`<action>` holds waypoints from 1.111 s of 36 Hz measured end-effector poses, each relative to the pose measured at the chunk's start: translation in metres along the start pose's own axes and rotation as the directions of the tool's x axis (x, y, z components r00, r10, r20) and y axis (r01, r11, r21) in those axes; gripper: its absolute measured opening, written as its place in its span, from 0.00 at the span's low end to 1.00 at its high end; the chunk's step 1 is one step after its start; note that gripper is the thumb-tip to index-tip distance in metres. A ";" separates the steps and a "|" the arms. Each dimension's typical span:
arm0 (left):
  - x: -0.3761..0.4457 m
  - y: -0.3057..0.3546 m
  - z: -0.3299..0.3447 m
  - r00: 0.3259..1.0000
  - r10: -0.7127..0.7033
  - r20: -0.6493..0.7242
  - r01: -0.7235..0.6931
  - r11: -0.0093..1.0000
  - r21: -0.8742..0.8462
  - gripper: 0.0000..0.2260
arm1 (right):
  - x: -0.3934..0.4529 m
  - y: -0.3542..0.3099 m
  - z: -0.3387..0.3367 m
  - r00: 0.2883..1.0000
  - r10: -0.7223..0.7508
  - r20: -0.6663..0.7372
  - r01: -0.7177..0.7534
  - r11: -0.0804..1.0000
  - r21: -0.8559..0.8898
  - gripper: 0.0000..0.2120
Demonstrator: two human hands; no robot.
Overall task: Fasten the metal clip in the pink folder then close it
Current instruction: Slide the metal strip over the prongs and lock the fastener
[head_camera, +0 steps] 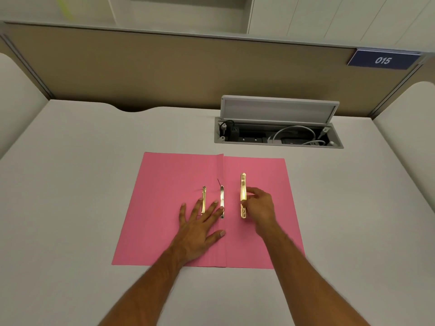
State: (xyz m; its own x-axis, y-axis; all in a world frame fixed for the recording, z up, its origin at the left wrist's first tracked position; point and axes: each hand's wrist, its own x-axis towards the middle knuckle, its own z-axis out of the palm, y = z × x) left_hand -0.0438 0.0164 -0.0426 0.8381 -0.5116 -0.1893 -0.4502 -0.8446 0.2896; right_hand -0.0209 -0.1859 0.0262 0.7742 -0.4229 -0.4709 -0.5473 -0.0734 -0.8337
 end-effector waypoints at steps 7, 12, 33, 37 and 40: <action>0.001 0.000 -0.002 1.000 0.006 0.012 -0.005 1.000 -0.023 0.33 | -0.019 -0.011 0.009 0.978 -0.073 0.194 0.045 0.988 0.146 0.07; 0.002 -0.002 0.000 1.000 0.000 0.022 0.000 1.000 -0.008 0.34 | -0.025 -0.017 0.016 0.979 -0.102 0.175 0.080 0.989 0.127 0.07; 0.003 -0.002 0.001 1.000 0.000 0.020 0.000 1.000 -0.002 0.34 | -0.015 -0.037 0.031 0.989 -0.096 0.109 0.106 0.990 -0.089 0.07; 0.002 -0.002 0.001 1.000 -0.006 0.014 0.006 1.000 -0.001 0.34 | -0.014 -0.036 0.029 0.991 -0.070 0.111 0.080 0.993 -0.089 0.08; 0.002 0.000 0.000 1.000 -0.006 0.000 0.006 0.999 -0.035 0.35 | -0.013 -0.032 0.026 0.992 -0.035 0.120 0.041 0.998 -0.044 0.08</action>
State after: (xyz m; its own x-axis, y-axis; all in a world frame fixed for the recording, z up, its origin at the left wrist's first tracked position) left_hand -0.0418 0.0155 -0.0429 0.8410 -0.5062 -0.1908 -0.4340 -0.8419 0.3207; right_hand -0.0051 -0.1544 0.0514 0.8253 -0.3091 -0.4726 -0.5290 -0.1306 -0.8385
